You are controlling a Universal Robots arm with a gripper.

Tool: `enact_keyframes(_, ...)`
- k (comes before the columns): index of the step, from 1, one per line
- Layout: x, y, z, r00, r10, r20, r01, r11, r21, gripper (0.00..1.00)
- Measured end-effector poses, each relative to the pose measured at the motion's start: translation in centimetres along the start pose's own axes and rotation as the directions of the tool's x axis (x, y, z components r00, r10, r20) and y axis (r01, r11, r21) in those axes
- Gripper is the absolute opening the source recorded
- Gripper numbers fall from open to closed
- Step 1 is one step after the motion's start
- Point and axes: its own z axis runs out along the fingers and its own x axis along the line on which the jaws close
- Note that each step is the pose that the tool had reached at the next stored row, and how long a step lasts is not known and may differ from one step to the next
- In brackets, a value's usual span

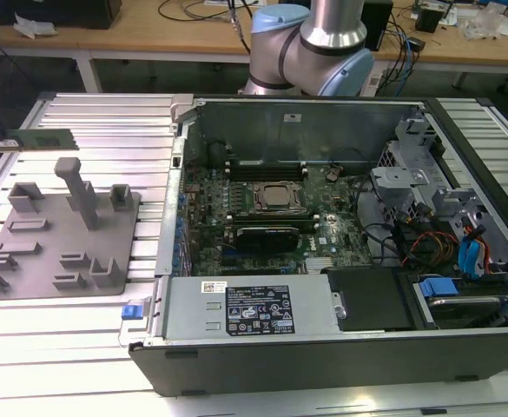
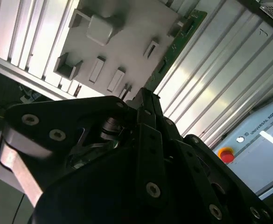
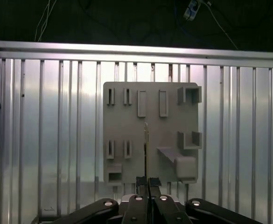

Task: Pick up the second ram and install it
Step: 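Pick up the second ram and move it above second insertion slot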

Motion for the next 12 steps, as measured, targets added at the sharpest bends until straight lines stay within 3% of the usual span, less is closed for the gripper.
enact_keyframes(2,0.02,-1.39,-0.03,1.0,0.0,0.0001,0.0,1.0,0.0,0.09)
enact_keyframes(5,0.03,-2.27,-0.06,1.0,0.0,0.0001,0.0,1.0,0.0,0.09)
enact_keyframes(12,0.09,-5.9,-0.16,1.0,0.0,0.0001,0.0,1.0,0.0001,0.09)
